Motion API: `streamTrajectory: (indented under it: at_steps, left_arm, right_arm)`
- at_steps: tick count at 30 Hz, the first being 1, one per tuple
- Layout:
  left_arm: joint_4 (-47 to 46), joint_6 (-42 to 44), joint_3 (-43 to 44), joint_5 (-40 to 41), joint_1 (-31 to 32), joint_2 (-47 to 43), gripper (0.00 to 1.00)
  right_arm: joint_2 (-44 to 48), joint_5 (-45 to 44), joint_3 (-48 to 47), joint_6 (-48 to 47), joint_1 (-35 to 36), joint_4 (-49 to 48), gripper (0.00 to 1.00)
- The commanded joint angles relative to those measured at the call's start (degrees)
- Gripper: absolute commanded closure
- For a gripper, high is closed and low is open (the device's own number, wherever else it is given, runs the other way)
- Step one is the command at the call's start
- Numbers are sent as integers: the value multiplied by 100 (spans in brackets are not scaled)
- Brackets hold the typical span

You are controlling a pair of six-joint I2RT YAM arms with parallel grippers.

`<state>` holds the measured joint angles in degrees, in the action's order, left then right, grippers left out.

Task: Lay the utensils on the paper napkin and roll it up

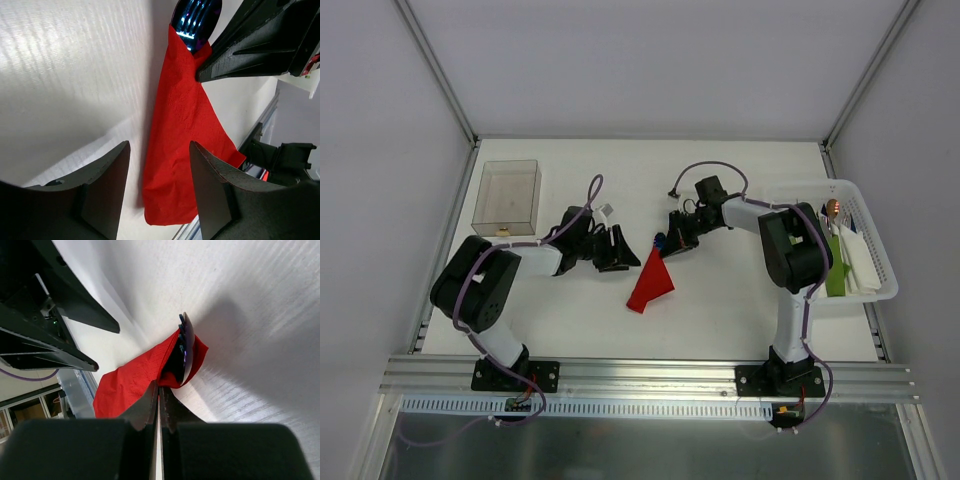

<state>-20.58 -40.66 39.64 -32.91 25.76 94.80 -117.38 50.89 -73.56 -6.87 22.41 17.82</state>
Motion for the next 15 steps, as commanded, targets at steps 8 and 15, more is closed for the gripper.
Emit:
streamTrajectory:
  at_steps: [8,15]
  left_arm:
    - [-1367,103,229,-1040,-176,512,49]
    - [-2617,172,96,-2279,-695,627,47]
  right_arm:
    - [681,711,114,-376,0,-288,100]
    - [910,1036,175,-587,35,-271,100]
